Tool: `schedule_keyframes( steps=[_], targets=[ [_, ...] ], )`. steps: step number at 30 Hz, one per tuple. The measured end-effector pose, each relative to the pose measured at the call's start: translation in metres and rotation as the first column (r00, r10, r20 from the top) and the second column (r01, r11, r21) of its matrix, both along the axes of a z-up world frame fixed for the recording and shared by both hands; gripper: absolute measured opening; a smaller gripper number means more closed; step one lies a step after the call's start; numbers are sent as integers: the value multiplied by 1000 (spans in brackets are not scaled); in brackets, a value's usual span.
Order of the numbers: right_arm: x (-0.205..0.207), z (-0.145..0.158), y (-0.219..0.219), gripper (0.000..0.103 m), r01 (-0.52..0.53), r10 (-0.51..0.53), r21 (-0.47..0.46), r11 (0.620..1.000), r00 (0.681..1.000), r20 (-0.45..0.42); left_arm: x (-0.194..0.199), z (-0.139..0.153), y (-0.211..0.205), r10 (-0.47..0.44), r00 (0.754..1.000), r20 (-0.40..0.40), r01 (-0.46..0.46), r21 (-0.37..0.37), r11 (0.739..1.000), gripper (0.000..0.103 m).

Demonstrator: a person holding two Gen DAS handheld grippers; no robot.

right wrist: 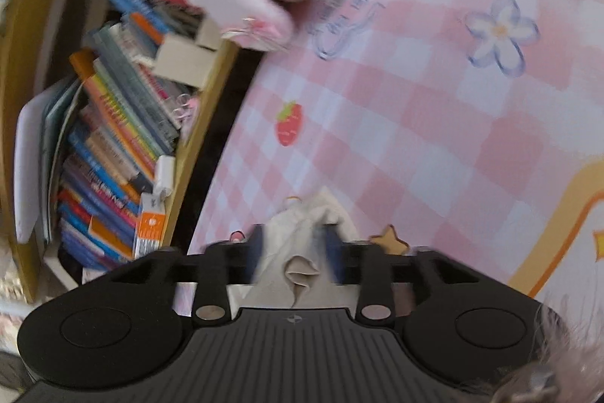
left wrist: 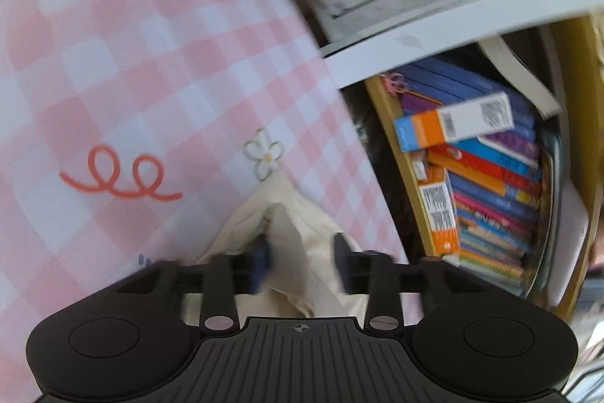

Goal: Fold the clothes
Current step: 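Lift the hem with both grippers and carry it toward the collar, then lay the hem down near the collar and open both grippers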

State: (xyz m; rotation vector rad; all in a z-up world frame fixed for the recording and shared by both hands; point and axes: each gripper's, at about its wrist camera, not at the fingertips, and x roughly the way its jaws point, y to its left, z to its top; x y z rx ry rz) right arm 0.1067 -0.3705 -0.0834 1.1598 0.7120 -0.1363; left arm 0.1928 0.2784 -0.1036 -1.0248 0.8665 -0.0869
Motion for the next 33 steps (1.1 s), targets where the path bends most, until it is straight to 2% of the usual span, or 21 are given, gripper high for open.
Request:
schedule_keyframes(
  steps=[1,3,6,7,9,11,13,15,17,20,23,26,28,30,33],
  targets=[
    [0,7,1,56,-14,14,-36,999,1000,7,-2,8,-5,-21,1000,12,20,62,998,62],
    [0,21,6,69,-40,40,-139,989,999,-3,-7,23,-14,-64,997,32,57,187,981,66],
    [-1,40,18,69,-86,79,-318,944,996,-35,-15,44,-31,-132,990,48,106,367,924,66],
    [-1,46,23,69,-104,94,-377,920,995,-43,-18,49,-39,-158,986,49,123,425,897,66],
    [-3,54,38,71,-139,130,-495,858,990,-54,-28,58,-62,-229,972,55,164,539,826,67],
    [-5,61,54,75,-174,170,-606,776,983,-63,-39,63,-89,-322,945,54,216,634,743,67],
    [-9,65,75,77,-222,235,-688,691,969,-76,-53,65,-116,-409,911,57,257,697,669,67],
    [-13,64,99,77,-288,321,-733,616,942,-100,-65,64,-140,-483,874,43,308,720,621,67],
    [-18,61,120,77,-332,381,-765,551,916,-123,-71,59,-163,-542,840,14,367,722,587,67],
    [-23,50,152,77,-389,442,-789,475,881,-168,-78,54,-195,-607,794,-20,424,733,531,67],
    [-25,37,171,77,-428,464,-785,448,862,-205,-87,48,-221,-657,753,-42,449,762,466,67],
    [-26,23,187,78,-459,477,-787,413,845,-243,-91,44,-236,-684,727,-67,460,786,412,67],
    [-29,18,190,87,-464,491,-791,398,836,-244,-93,41,-240,-689,722,-71,458,795,398,67],
    [-31,14,193,92,-470,505,-794,385,828,-246,-93,40,-241,-691,720,-67,458,794,400,67],
    [-29,12,190,98,-490,514,-776,396,819,-255,-87,39,-244,-693,718,-69,460,794,397,67]
  ],
)
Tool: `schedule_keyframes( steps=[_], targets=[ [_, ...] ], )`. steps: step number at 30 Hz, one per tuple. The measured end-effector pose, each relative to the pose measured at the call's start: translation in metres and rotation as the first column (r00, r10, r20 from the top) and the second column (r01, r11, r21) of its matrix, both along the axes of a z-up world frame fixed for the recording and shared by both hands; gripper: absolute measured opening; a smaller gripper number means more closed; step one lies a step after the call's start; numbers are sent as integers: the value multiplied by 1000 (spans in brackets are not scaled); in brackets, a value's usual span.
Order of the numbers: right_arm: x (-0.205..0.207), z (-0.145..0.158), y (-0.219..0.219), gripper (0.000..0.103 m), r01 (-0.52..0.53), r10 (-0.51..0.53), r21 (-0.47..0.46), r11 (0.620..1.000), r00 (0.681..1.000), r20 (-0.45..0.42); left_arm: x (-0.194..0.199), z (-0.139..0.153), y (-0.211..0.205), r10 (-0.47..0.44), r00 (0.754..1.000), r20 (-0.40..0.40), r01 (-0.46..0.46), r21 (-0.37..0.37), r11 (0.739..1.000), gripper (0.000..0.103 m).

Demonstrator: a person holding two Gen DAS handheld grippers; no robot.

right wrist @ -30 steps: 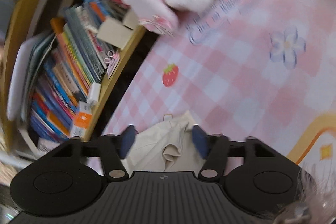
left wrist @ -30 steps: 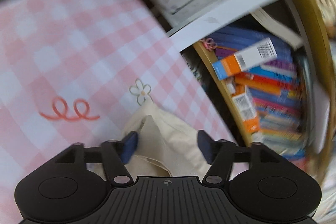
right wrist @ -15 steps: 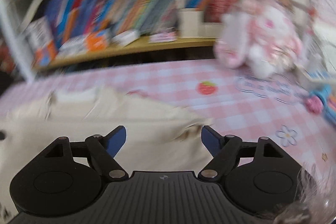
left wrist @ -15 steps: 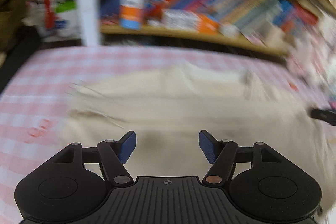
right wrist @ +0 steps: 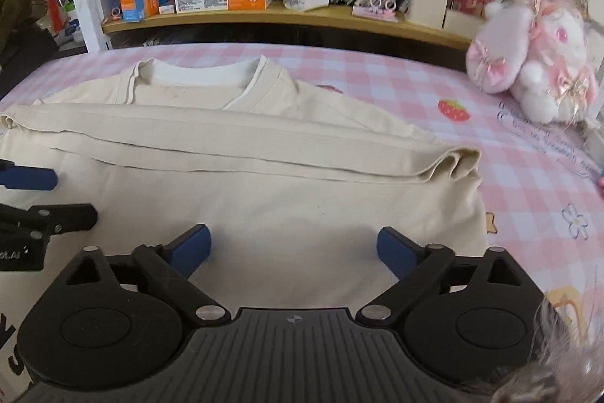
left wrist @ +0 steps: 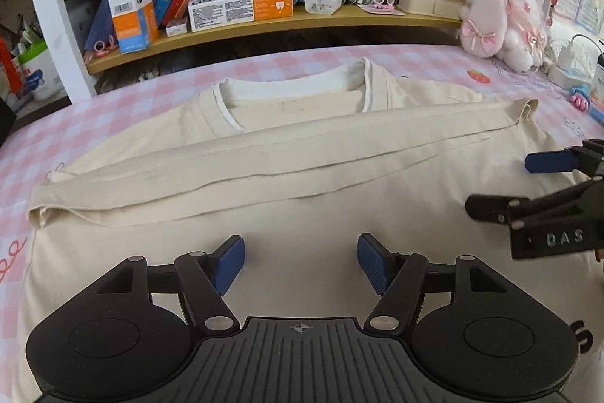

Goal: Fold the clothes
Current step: 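Lay the hem down near the collar and open both grippers, then move both open grippers to the side edge of the folded shirt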

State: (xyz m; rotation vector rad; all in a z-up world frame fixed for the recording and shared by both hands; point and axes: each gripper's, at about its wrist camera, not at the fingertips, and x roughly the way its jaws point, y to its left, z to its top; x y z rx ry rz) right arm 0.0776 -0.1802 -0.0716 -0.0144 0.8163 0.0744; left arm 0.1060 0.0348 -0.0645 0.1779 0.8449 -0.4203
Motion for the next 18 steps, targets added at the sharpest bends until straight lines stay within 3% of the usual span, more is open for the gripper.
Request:
schedule_keyframes(
  steps=[8,13,15,18],
  targets=[
    [2,-1,1,102,-33,33,-13,999,999,-18,33,0,-14,3,1000,-21,-3,12,1000,67],
    [4,-1,2,102,-40,40,-14,999,999,-28,83,8,-35,-21,1000,-7,21,74,997,70],
    [4,-1,2,102,-43,42,-14,999,999,-32,117,15,-39,30,999,15,-32,103,994,70],
    [5,0,2,102,-45,44,-16,999,998,-40,155,30,-23,142,989,33,-144,61,988,69]
  ],
)
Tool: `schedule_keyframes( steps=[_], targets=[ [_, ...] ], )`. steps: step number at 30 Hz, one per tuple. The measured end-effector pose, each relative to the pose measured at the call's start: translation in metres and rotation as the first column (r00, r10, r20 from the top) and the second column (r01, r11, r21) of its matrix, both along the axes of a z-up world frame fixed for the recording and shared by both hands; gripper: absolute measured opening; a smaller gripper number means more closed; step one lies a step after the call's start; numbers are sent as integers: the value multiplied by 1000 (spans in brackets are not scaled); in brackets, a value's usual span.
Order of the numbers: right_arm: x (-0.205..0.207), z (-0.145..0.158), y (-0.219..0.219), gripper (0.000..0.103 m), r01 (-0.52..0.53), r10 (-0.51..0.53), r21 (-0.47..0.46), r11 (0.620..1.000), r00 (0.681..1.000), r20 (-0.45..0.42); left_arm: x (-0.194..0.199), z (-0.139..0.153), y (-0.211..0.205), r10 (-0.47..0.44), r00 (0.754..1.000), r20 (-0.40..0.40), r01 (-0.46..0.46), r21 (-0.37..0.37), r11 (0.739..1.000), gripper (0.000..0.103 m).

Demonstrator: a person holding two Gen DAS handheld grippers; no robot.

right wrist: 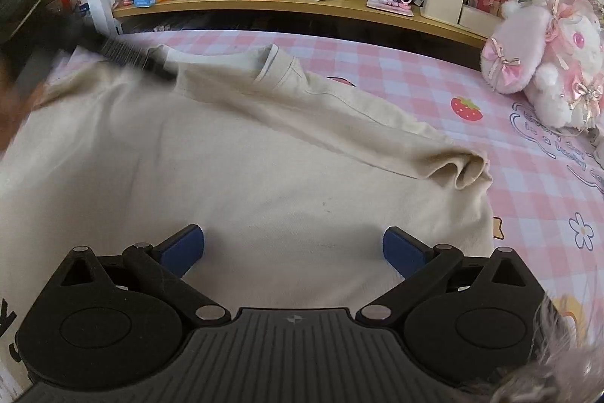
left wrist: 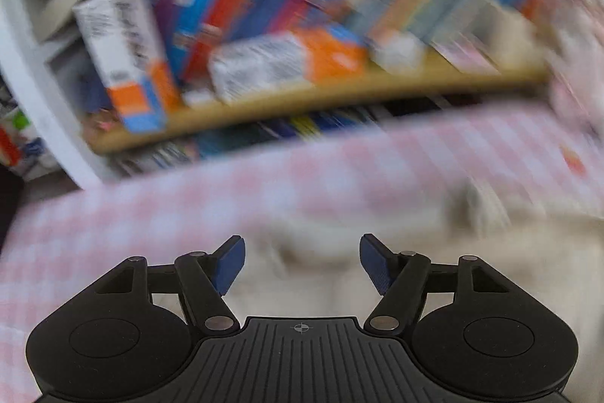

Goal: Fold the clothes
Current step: 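Move both open grippers to the side edge of the folded shirt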

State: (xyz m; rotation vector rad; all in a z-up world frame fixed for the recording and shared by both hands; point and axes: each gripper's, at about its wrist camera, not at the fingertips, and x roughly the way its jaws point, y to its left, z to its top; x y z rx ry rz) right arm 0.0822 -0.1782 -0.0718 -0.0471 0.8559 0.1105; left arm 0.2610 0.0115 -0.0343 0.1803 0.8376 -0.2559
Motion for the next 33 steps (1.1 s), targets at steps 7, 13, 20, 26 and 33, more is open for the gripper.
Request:
schedule_keyframes(
  steps=[7,13,20,26,33],
  targets=[
    [1,2,0,102,2,-2,1,1000,1000,-19,-26,16,64,13,997,71,1,-196,981,69],
    [12,13,-7,87,36,-37,56,998,999,9,-83,-4,93,-161,983,83,171,-129,977,69],
    [83,17,-14,66,-42,45,46,998,998,-47,-45,-24,117,-95,995,-29,93,-66,994,69],
    [137,36,-32,50,104,-107,-95,990,994,-23,-22,-8,190,290,956,-30,-291,-167,942,68],
    [60,44,-58,57,162,-161,-41,986,987,16,-119,-15,246,305,951,-44,-305,-278,911,61]
  ],
)
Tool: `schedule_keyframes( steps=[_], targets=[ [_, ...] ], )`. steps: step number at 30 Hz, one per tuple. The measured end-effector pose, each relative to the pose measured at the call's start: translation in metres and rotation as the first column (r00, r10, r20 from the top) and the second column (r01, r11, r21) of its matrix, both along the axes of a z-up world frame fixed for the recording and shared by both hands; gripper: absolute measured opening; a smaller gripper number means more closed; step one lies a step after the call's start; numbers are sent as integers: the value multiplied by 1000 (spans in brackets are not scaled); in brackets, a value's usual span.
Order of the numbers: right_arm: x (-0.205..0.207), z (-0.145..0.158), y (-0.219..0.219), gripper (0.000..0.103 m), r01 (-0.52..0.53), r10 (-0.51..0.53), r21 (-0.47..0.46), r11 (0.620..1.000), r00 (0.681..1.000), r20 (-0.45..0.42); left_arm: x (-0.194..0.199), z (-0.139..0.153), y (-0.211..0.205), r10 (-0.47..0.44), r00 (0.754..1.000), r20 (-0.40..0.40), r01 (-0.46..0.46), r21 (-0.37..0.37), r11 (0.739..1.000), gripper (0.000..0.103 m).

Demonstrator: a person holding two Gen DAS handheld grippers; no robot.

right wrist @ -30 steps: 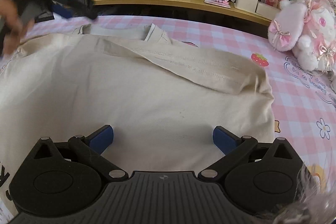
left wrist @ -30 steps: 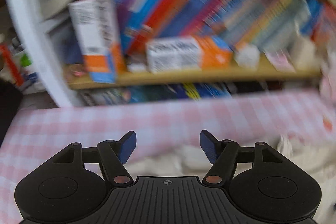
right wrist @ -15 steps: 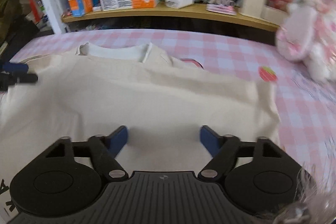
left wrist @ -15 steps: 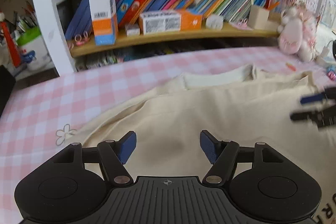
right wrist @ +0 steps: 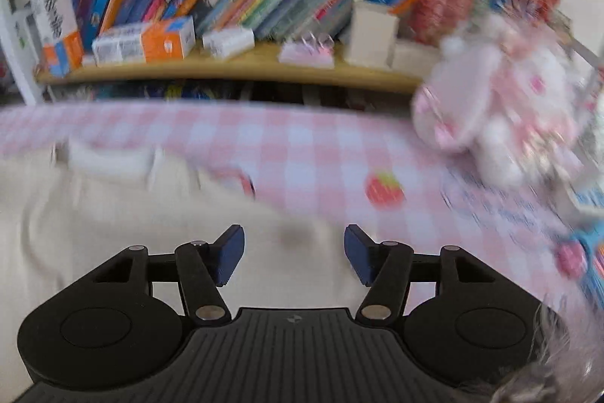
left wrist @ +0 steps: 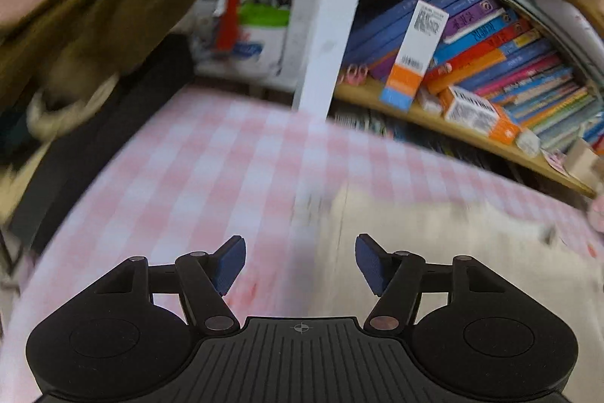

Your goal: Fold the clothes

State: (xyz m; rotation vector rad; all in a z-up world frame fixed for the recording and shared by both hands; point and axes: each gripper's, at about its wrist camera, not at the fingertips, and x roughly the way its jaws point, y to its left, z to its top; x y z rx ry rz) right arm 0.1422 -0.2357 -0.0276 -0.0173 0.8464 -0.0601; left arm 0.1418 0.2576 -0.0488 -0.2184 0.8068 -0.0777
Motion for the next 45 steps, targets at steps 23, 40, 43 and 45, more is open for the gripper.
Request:
schedule_keyframes(
  steps=[23,40,43,45],
  targets=[
    [-180,-25,-19,16,255,-219,288,923,964,-153,-104,-32,13,3,983,-184,-34,-164,986,11],
    [-183,-23,-13,12,215,-198,142,966,972,-125,-118,-37,26,-51,986,-158,25,-160,987,9],
    [-181,-24,-14,12,220,-205,137,966,972,-119,-116,-38,23,-62,986,-155,38,-154,987,10],
    [-180,-24,-12,14,226,-212,127,966,970,-115,-115,-36,20,-73,986,-153,51,-148,988,10]
  ],
)
